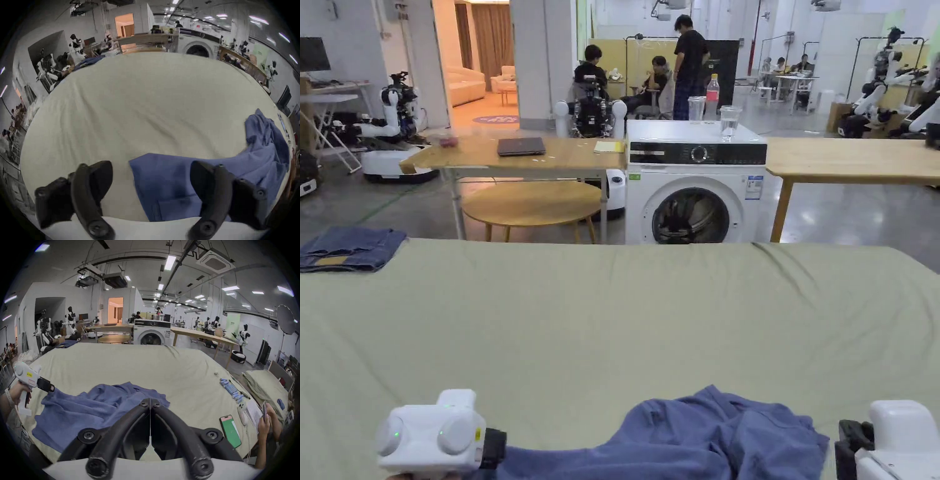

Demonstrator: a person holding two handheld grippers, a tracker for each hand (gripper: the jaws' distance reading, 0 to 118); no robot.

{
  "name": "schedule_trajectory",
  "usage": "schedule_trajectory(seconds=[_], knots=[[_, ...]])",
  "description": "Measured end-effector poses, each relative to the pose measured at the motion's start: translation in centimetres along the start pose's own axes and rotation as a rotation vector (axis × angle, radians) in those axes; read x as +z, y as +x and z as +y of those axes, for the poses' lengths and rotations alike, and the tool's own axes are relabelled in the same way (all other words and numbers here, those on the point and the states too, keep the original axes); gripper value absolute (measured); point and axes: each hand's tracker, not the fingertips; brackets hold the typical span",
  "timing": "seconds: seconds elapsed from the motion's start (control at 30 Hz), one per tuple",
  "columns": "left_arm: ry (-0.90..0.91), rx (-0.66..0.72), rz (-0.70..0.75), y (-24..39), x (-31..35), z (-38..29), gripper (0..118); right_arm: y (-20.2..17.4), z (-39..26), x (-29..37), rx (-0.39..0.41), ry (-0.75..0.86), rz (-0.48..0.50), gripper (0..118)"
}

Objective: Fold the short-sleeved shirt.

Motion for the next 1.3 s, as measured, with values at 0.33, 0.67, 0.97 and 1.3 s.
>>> schedule_trajectory(seconds=[0.33, 0.67, 0.97, 1.3], knots=[[0.049, -0.038, -0.050, 0.4, 4.0, -1.9, 0, 5.7, -1.7, -15.2, -0.195, -0.252, 0.049, 23], [0.072, -0.078, -0.027, 1.6, 6.7, -1.7, 0, 4.5, -4.3, -21.0, -0.205, -0.475, 0.095, 0], [0.244, -0.137, 0.050, -2.9, 8.7, 2.3, 0, 5.9, 1.6, -13.2, -0.196, -0.241, 0.090, 0], [0.561, -0.221, 0.182, -4.7, 23.6, 9.1, 0, 5.3, 18.4, -0.9, -0.065, 0.218, 0.128, 0]])
